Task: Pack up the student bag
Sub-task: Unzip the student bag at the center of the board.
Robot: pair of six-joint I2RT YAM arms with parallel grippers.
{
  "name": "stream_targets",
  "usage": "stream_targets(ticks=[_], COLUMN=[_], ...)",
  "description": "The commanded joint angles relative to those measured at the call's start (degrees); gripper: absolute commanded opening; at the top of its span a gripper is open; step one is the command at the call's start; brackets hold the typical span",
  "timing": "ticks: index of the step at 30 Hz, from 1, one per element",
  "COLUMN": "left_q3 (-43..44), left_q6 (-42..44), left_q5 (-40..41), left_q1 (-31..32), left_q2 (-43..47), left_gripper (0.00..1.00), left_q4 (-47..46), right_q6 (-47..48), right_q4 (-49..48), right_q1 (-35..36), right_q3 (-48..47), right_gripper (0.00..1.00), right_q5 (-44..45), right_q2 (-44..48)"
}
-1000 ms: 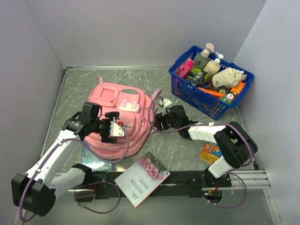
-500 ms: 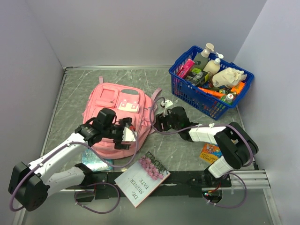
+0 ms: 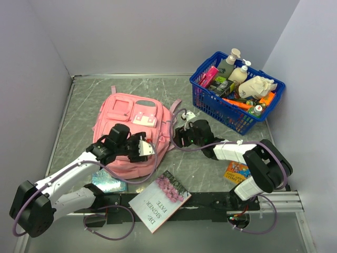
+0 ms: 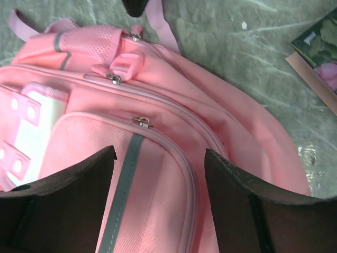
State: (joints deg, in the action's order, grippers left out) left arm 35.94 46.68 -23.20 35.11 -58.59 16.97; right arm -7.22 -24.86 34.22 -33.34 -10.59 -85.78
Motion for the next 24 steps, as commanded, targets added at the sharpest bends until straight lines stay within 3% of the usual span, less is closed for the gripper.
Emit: stream_targets(ticks=[1, 5, 8, 9, 11, 12, 24], left_q3=[-0.08, -1.75, -2.72, -2.9, -3.51, -3.43, 10.81], left_q6=[-0.97, -1.94, -2.64, -2.99, -3.0, -2.82, -0.53], left_q5=[-0.09, 3.77, 6.58, 7.63, 9.84, 10.28, -3.43], left_q1=[0.39, 0.57, 0.66, 0.66, 0.66, 0.66, 0.57], left_q2=[2.33, 2.95, 3.22, 3.13, 3.04, 3.13, 8.84], left_gripper=[0.73, 0.59, 0.37, 0.24, 0.13, 0.01, 0.01], left_q4=[1.57, -1.92, -5.79, -6.85, -8.09, -8.62, 2.72], right_q6=[-0.33, -0.69, -0.77, -0.77, -0.43, 0.01, 11.7], right_q4=[-1.77, -1.86, -2.21, -2.12, -2.12, -2.29, -7.04], right_q1=[-0.64, -0.91, -0.82, -0.91, -0.82, -0.91, -0.82], right_q3=[-0.32, -0.76, -0.5, -0.41, -0.49, -0.5, 2.58], right_gripper=[0.68, 0.68, 0.68, 0.68, 0.68, 0.68, 0.76], right_q5=[-0.66, -1.19, -1.54, -1.54, -2.24, -2.59, -9.09], right_q2=[2.46, 2.19, 2.46, 2.46, 2.37, 2.2, 4.74])
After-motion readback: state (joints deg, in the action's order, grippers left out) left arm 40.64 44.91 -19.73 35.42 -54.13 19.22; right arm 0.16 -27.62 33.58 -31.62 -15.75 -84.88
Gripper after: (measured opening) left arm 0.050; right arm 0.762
